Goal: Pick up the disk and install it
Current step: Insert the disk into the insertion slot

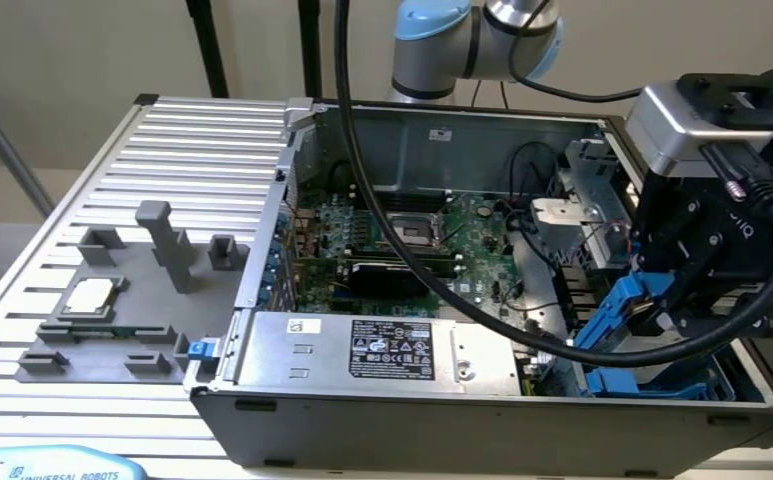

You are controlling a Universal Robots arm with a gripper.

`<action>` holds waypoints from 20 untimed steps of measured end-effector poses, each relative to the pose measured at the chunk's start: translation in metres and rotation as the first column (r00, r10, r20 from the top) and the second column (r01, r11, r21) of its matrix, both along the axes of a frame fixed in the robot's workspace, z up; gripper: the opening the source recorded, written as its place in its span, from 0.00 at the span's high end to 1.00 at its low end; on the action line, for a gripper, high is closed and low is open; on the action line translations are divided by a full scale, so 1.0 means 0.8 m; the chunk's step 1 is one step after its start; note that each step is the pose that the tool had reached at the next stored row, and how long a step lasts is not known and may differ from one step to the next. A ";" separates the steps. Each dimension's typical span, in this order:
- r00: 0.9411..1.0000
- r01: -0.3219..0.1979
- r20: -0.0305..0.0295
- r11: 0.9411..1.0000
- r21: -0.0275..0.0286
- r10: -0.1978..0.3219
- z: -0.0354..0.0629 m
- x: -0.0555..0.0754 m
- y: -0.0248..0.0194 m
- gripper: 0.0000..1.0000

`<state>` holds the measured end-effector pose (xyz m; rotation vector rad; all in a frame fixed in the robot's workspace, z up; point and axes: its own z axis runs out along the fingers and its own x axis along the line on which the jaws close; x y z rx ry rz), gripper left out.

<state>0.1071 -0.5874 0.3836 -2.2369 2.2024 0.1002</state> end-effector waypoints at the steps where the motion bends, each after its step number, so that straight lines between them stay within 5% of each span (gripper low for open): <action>1: 1.000 0.000 0.000 1.000 0.000 0.000 0.000 0.000 0.0000 0.66; 3: 1.000 0.000 0.000 1.000 0.001 0.000 -0.001 0.000 -0.0001 0.60; 13: 1.000 -0.003 0.000 1.000 0.001 0.003 -0.001 0.010 0.0000 0.60; 15: 1.000 -0.003 0.000 1.000 0.001 0.003 -0.001 0.010 -0.0001 0.62; 16: 1.000 -0.003 0.000 1.000 0.001 0.003 -0.001 0.010 -0.0001 0.75; 20: 1.000 -0.003 0.000 1.000 0.001 0.003 -0.001 0.011 -0.0001 0.86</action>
